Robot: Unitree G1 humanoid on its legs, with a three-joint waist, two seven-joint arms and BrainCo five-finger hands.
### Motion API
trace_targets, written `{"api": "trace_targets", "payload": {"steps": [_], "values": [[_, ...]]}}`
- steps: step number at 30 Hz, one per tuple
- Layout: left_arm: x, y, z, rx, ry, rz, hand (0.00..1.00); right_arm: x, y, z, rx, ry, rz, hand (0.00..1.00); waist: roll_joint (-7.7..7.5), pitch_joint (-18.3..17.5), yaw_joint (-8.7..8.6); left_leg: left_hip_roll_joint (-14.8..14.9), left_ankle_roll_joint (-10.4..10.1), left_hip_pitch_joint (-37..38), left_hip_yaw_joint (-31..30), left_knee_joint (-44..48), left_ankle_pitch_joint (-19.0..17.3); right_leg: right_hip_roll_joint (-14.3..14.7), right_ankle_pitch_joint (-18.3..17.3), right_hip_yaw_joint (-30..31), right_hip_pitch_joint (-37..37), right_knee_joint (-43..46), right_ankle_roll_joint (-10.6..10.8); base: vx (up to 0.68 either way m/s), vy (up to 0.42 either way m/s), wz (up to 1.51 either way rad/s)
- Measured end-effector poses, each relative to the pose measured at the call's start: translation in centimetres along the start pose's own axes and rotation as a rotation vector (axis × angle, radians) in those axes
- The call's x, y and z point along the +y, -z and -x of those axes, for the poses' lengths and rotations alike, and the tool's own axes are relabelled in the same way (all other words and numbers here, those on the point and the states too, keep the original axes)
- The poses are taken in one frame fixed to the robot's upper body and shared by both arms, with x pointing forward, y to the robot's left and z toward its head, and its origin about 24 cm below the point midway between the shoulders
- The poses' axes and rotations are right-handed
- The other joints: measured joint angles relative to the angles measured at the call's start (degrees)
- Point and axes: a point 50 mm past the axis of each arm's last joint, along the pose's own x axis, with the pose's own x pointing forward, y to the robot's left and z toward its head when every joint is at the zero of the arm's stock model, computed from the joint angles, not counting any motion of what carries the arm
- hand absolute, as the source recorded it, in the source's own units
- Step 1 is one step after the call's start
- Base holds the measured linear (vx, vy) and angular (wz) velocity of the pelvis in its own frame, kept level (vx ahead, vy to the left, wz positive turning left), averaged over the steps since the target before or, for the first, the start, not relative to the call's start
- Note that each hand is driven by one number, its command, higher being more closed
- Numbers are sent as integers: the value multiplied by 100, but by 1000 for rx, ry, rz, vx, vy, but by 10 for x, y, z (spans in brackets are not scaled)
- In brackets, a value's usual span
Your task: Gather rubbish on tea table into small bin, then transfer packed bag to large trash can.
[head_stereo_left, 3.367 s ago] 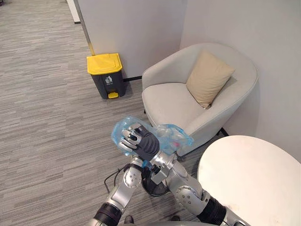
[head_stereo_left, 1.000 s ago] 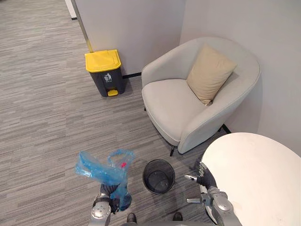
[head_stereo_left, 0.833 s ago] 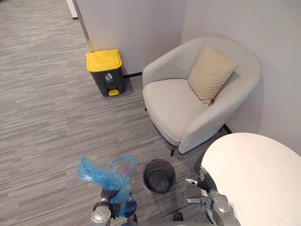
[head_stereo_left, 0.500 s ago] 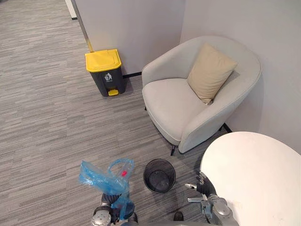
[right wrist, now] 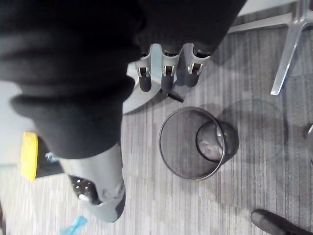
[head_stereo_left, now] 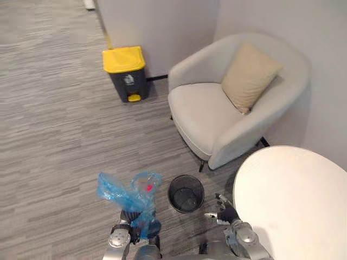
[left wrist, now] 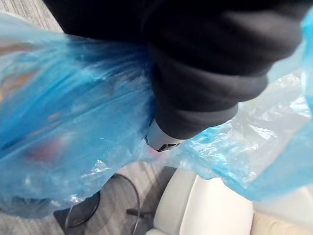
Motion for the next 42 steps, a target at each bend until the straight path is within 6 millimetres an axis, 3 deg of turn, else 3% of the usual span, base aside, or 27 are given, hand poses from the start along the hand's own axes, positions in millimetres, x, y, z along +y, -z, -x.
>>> {"api": "trace_targets", "payload": {"steps": [1,2,4,6,7,8,9,10,11,12,14,15,16,17,19,21,25,29,34,36,37,38,39,42], "values": [[-2,-1,0,-2,3,5,100,-2,-10,-5,-30,5,7,0,79,-2,156,42,-63,-168,-11,61,50,144,1,80,33,-327,-5,-131,-73,3],[-5,-3,0,-10,5,17,100,-7,-21,-11,-61,16,21,0,179,63,266,113,-68,-368,-35,110,126,292,28,153,69,-672,-240,-176,-66,5],[-15,-8,0,-26,19,47,100,-15,-34,-16,-104,42,40,0,384,193,270,231,-139,-554,-195,31,315,429,255,-25,57,-980,-450,-214,-44,31],[-19,-10,0,-33,28,60,100,-17,-42,-17,-134,54,32,0,495,279,261,285,-221,-605,-356,-202,592,515,374,-253,64,-1101,-524,-204,-56,50],[-21,-10,0,-33,28,65,100,-19,-42,-17,-137,68,24,0,530,285,242,306,-337,-666,-425,-394,884,530,456,-410,42,-1167,-601,-194,-66,75],[-23,-19,-4,-63,36,63,100,-22,-42,-17,-137,92,11,0,494,287,236,283,-590,-756,-352,-676,1192,404,594,-673,-9,-1351,-697,-233,-40,82],[-25,-26,-6,-86,44,61,100,-25,-43,-17,-137,112,-9,0,449,320,241,263,-538,-923,-128,-390,1137,330,659,-781,-53,-1419,-727,-193,14,92],[-27,-35,-8,-117,51,60,100,-29,-41,-16,-132,137,-23,0,382,363,229,209,-159,-1141,255,359,724,169,750,-957,-82,-1448,-724,-178,23,86],[-27,-37,-9,-128,50,61,100,-31,-38,-14,-122,151,-31,0,348,382,204,215,-32,-1144,506,905,349,49,783,-1090,-41,-1460,-692,-149,45,100],[-27,-37,-8,-129,49,61,100,-33,-34,-11,-116,161,-38,0,356,378,134,289,4,-1016,722,1283,-33,-54,814,-1269,54,-1493,-644,-134,74,82],[-26,-37,-8,-128,46,59,100,-32,-32,-8,-116,163,-42,0,387,362,70,477,14,-712,1026,1437,-429,-171,879,-1492,164,-1537,-538,-87,156,71],[-26,-36,-9,-124,46,58,100,-34,-30,-7,-113,168,-45,0,445,346,45,555,-19,-594,1133,1299,-567,-174,931,-1586,204,-1574,-453,-76,196,54],[-26,-35,-9,-120,46,55,100,-37,-29,-7,-109,180,-49,0,478,335,49,521,71,-525,1219,1069,-639,-160,969,-1631,225,-1622,-377,-74,183,45],[-24,-32,-9,-107,48,35,100,-31,-27,-7,-101,176,-77,0,361,317,52,311,163,-396,1207,674,-464,-199,1069,-1651,323,-1829,-258,-63,184,43],[-22,-23,-6,-78,51,13,100,-27,-21,-4,-84,170,-88,0,301,266,16,-16,241,-42,1088,-28,-147,-295,1160,-1652,572,-2170,-156,-40,171,54],[-24,-17,-4,-60,67,-1,100,-28,-11,0,-52,183,-100,0,389,194,-65,-276,349,144,902,-493,68,-370,1270,-1634,758,-2371,-119,-30,144,62],[-23,-11,-3,-38,67,-17,100,-24,-5,-1,-19,175,-108,0,403,172,-59,-350,384,167,870,-543,92,-371,1376,-1634,899,-2577,-68,12,82,16],[-19,-9,-2,-32,57,-23,100,-25,-3,-2,0,179,-115,0,324,144,-47,-377,421,249,882,-608,81,-371,1416,-1653,969,-2659,-15,66,8,2],[-15,-4,1,-18,51,-26,100,-28,1,-2,23,192,-121,0,125,193,-67,-587,627,137,748,9,-532,-973,633,-1586,595,-1066,219,87,26,18],[-14,-2,4,-15,48,-26,100,-32,7,2,41,200,-115,0,121,195,-121,-662,742,174,406,236,-741,-1122,836,-799,-43,508,-89,200,81,59],[-12,-2,4,-20,45,-30,100,-32,10,4,48,205,-122,0,138,213,-150,-656,783,222,265,317,-763,-1069,899,-539,-261,914,-210,274,30,76],[-9,-3,3,-22,41,-38,100,-28,14,6,63,199,-133,0,201,254,-192,-611,818,219,50,444,-814,-849,479,-272,-375,1104,-86,288,-39,86],[-8,-4,3,-26,35,-37,100,-25,16,7,68,183,-137,0,183,243,-211,-539,809,237,-134,497,-864,-496,167,-149,-520,1026,-134,334,-68,98],[-4,-10,-1,-44,21,-29,100,-32,18,7,78,194,-131,0,207,281,-234,-507,773,460,-511,446,-1023,41,97,-253,-955,341,-268,267,-88,73]]}}
